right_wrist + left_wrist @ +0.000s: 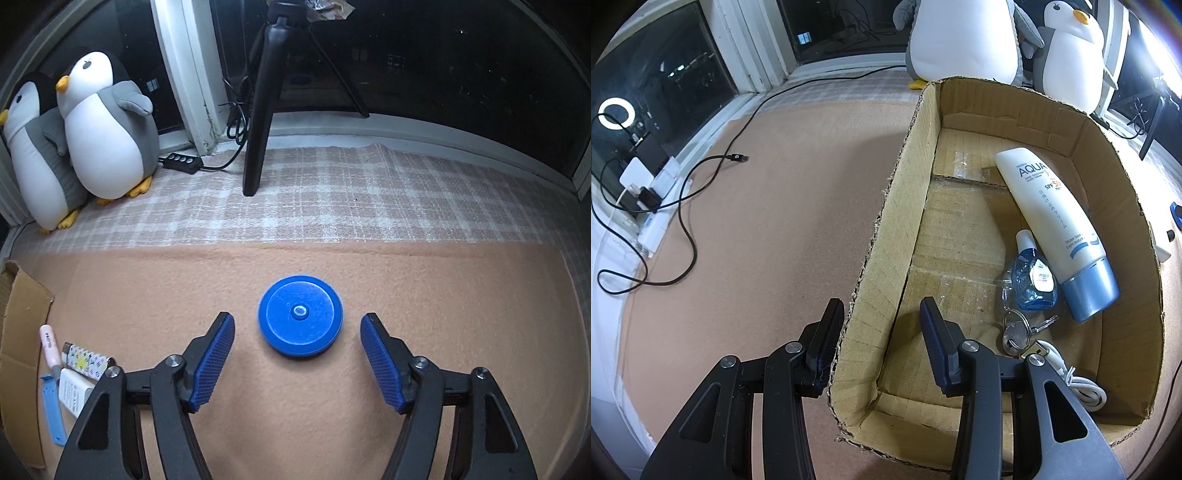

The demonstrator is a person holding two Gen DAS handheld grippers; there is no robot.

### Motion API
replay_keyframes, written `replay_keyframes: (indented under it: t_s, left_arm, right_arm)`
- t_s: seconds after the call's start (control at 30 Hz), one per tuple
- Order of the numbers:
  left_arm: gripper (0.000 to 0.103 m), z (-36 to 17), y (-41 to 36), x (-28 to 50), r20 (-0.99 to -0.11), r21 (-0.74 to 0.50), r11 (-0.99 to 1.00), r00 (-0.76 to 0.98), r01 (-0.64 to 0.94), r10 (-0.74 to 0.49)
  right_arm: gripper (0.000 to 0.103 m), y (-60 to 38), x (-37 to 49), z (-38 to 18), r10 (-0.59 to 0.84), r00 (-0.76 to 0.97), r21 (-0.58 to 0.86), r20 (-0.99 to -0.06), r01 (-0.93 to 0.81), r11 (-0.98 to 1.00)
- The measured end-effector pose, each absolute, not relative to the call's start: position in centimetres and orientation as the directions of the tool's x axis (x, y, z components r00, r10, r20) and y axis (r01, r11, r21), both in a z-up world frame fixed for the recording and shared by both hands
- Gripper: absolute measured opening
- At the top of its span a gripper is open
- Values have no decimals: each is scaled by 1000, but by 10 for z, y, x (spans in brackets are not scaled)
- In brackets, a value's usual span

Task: Organize rigid objects
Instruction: 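Move the right gripper to the blue round tape measure and grasp it, then carry the tape measure with the right gripper and drop it into the box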

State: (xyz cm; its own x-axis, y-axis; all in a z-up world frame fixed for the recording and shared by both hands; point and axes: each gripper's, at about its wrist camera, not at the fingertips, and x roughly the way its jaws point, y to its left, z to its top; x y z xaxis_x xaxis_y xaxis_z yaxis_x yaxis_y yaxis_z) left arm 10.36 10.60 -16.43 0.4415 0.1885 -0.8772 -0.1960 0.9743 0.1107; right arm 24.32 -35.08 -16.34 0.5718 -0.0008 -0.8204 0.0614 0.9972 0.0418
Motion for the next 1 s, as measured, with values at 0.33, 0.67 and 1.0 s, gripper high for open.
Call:
replay_keyframes:
  t_s: [0.33,0.67,1.0]
  left_arm:
    - [42,-164,106,104,-877,110,974,441,-196,188]
    - [42,-165,107,103,-878,106,974,442,-198,185]
    - [42,-166,108,101,-878,97,975,444,-201,179]
  right_arm:
    - [46,-353,257,-174,-13,551,20,-835,55,998]
    - [46,-350,255,-174,-9,543,13,-840,36,999]
    - [46,-342,231,-164,21,565,38,-825,18,999]
